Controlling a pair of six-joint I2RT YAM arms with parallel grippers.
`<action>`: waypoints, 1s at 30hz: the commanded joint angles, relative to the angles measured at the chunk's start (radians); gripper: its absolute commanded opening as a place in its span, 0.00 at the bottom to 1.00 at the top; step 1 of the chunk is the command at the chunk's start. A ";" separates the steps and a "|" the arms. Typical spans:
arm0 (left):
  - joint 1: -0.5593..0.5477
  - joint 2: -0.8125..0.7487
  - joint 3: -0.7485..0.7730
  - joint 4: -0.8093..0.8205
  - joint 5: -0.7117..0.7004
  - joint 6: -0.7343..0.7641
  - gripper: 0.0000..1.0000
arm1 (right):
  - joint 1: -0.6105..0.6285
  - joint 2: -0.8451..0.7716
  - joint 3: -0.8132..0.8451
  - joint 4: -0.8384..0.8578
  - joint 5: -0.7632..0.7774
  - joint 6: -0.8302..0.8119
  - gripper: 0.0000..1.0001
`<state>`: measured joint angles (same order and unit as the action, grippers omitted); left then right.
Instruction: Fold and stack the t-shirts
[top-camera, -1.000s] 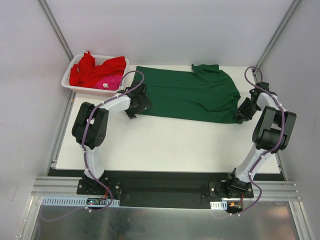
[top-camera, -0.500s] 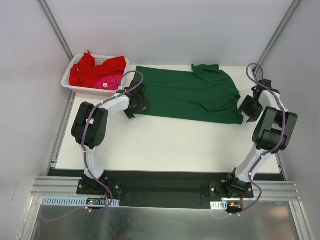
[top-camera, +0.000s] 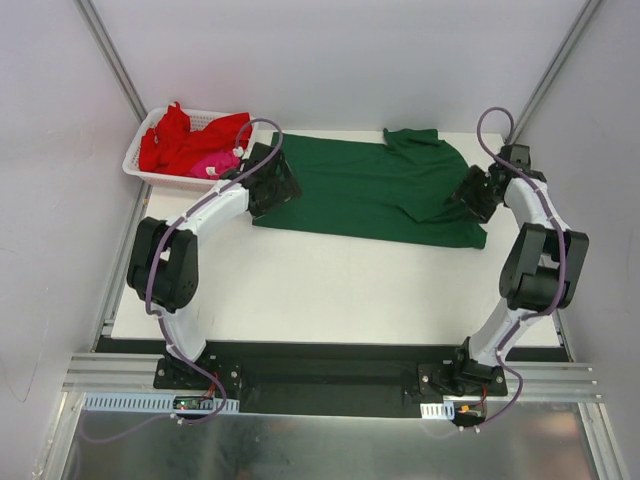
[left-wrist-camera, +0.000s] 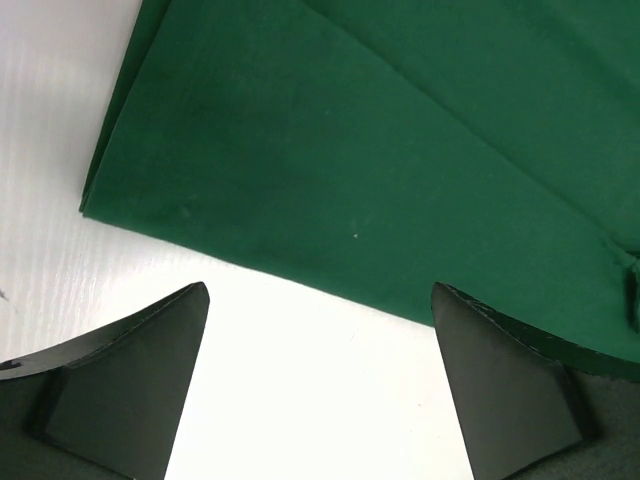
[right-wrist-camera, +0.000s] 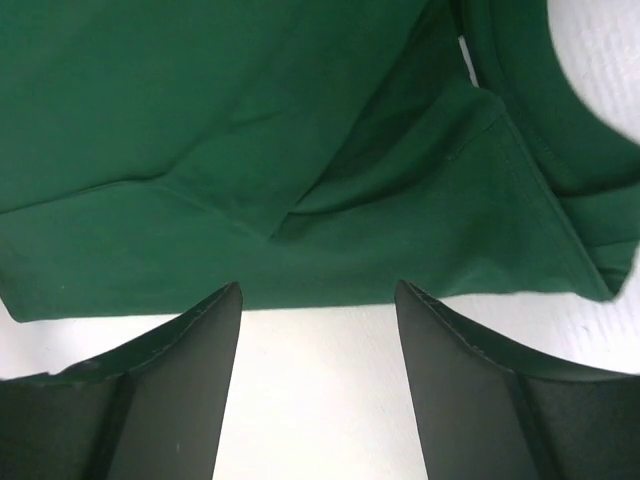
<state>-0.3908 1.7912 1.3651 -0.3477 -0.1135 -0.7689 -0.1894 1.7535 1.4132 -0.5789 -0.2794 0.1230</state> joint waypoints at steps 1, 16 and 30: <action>0.012 0.031 0.068 -0.014 0.008 0.016 0.94 | -0.013 0.122 -0.023 0.065 -0.043 0.084 0.66; 0.021 0.088 0.068 -0.014 -0.006 0.006 0.94 | -0.071 0.224 0.029 -0.035 0.138 -0.065 0.66; 0.021 0.096 0.112 -0.019 0.032 0.042 0.94 | -0.030 0.017 0.095 -0.105 0.046 -0.054 0.71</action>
<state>-0.3775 1.8854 1.4273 -0.3500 -0.1066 -0.7494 -0.2691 1.9591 1.4456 -0.6262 -0.1711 0.0528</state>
